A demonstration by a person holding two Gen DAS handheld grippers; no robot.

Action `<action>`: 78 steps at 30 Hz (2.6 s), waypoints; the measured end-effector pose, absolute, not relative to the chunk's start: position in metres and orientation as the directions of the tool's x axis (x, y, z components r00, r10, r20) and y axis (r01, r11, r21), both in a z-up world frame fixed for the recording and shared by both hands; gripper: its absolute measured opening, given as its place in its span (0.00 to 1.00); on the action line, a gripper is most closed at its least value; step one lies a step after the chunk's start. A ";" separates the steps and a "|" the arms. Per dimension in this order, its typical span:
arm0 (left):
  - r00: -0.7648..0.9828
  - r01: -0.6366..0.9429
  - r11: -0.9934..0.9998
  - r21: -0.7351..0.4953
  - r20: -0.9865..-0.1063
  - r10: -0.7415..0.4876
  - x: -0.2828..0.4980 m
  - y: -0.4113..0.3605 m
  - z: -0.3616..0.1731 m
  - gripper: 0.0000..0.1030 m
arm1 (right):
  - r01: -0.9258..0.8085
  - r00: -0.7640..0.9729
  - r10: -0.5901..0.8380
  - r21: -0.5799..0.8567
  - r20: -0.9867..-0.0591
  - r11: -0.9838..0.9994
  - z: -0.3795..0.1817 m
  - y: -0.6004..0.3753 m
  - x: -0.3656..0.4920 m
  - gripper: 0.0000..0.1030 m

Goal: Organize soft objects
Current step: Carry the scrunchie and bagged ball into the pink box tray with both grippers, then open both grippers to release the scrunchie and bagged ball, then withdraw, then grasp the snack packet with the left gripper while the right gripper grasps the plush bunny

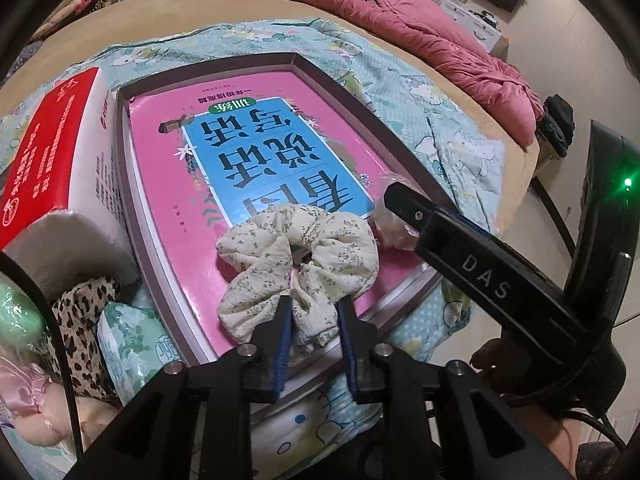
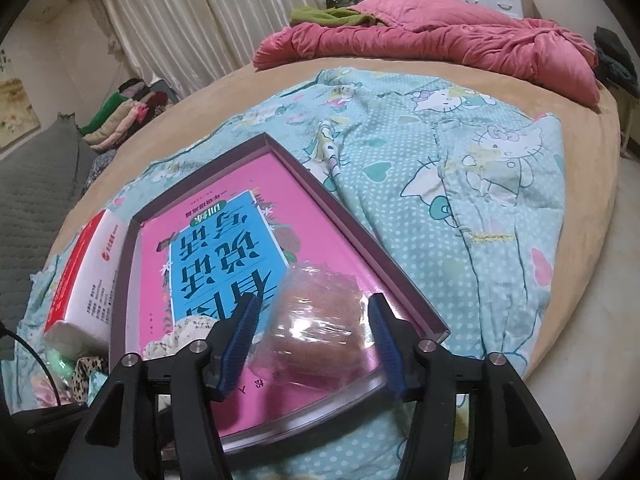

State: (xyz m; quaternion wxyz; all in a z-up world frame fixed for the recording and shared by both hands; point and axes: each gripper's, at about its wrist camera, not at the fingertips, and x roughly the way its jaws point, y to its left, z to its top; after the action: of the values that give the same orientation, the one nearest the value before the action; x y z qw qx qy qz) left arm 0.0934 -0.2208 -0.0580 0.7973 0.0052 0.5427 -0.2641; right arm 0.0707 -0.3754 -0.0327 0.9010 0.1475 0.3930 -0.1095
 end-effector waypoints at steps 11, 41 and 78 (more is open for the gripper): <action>0.299 0.443 0.851 -0.280 -0.849 -0.435 0.089 -0.219 -0.046 0.47 | 0.330 0.699 -0.105 0.189 -0.707 0.925 -0.019 -0.378 0.063 0.73; 0.557 0.295 0.933 -0.207 -0.756 -0.344 0.069 -0.110 0.039 0.75 | 0.210 0.816 -0.072 0.178 -0.573 0.961 0.070 -0.306 0.034 0.80; 0.579 0.026 0.967 -0.254 -0.784 -0.222 0.072 0.062 0.032 0.76 | -0.034 0.725 0.119 0.137 -0.679 0.990 0.061 -0.186 0.040 0.82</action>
State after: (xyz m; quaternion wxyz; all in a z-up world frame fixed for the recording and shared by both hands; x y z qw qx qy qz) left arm 0.0723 0.0616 0.0319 0.8820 -0.1079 0.4532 -0.0704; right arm 0.0399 -0.1860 0.0609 0.9268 0.0573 0.3688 0.0412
